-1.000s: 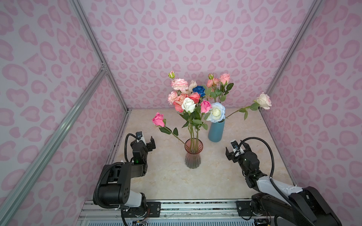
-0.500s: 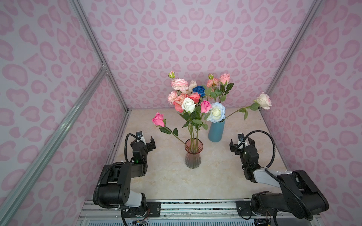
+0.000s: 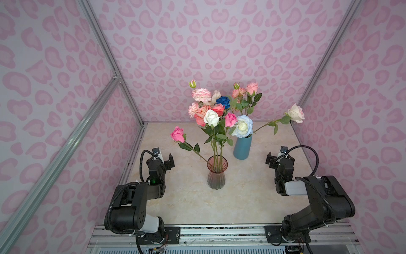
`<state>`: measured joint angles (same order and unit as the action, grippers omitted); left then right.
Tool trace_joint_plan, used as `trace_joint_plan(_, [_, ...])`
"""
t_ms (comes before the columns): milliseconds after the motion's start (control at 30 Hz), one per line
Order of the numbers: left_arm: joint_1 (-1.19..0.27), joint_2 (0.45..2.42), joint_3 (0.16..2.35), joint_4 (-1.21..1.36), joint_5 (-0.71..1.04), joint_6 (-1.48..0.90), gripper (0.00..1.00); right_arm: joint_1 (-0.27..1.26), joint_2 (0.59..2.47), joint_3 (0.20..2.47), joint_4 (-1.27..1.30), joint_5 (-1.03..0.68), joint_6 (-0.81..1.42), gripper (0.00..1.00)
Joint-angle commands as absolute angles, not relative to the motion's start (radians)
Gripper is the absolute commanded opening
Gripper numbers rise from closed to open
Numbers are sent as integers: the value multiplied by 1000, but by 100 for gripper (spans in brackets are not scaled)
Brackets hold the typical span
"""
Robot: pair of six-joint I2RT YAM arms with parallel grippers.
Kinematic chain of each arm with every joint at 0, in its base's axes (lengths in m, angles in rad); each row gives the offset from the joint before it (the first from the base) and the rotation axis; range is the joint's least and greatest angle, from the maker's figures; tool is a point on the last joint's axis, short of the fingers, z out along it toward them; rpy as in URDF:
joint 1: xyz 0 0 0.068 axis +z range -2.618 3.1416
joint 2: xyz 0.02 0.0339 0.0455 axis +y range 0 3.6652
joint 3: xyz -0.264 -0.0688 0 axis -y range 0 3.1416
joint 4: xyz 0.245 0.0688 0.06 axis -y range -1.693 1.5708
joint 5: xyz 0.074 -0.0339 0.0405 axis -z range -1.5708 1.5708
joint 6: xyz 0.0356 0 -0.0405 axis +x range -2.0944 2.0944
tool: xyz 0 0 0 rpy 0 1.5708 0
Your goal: Arrange the flowers into the vase
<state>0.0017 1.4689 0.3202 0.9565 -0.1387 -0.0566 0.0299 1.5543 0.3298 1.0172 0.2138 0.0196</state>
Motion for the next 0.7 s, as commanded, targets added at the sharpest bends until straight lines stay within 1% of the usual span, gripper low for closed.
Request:
trace_joint_plan(0, [2, 1472, 328, 977, -142, -60, 98, 29, 1539, 344, 959, 201, 46, 100])
trace_joint_plan(667, [2, 1473, 327, 977, -141, -59, 98, 37, 1540, 344, 961, 200, 32, 100])
